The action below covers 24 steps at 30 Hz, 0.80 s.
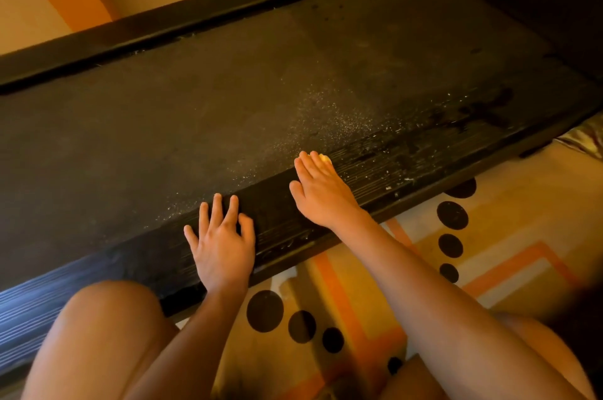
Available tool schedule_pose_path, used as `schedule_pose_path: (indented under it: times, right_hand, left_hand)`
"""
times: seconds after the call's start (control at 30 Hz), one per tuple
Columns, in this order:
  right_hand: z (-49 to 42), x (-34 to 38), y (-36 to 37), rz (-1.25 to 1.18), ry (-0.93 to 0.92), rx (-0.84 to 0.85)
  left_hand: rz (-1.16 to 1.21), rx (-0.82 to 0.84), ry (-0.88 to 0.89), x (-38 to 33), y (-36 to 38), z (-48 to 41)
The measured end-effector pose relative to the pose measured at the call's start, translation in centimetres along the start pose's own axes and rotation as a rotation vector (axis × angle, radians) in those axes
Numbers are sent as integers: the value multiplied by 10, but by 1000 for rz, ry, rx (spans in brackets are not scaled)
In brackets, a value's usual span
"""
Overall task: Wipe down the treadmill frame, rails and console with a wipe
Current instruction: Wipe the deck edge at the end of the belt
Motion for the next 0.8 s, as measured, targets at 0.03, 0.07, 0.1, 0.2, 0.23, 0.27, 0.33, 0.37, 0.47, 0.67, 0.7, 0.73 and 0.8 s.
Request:
schedule_pose_path:
  times: [0.03,0.07,0.1,0.2,0.23,0.27,0.33,0.37,0.47,0.67,0.7,0.73,0.8]
  right_hand:
    - [-3,0,-2,1,-6,7]
    - [0,0,-2,0,-17,11]
    - [10,-2,1,-6,-30,12]
    - [64,-4,16,-15,-74,-1]
    - [83,-5,20,-20,-75,-9]
    - [95,-8,23,-17,-63,-8]
    - [90,-12,21,8,-48,11]
    - [77,-12,17,27,-40,9]
    - [21,-17,2,50,12,-10]
    - [40,-21,1,2,-42,12]
    - [62,-21,6,15,-61,-2]
    - [83,-20,10,22,-79,-22]
    - [105,-23,15,33,-85,-33]
  left_hand:
    - [1,0,0,0,-1,-1]
    - [1,2,2,-1,-1,-1]
    - [1,4,6,-2,-1,-1]
    - [14,-9,4,-1,0,0]
    - [18,-10,5,-1,0,1]
    - [21,-10,8,-2,1,2]
    - [14,-11,2,-1,1,0]
    - [10,-7,1,-1,1,-2]
    - [7,2,7,-1,1,-1]
    - [24,7,8,-1,0,0]
    - [23,6,3,-2,0,1]
    - [21,5,1,-3,1,1]
    - [19,4,2,-2,1,1]
Point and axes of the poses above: each hand's wrist, its own z-axis away from the middle knuckle, its own y-axis out of the palm, x = y × z, the point moved 5 cm from there along -z, towards the middle knuckle, and after that the axes turned 9 degrees about -y, right-handed, at the moved point
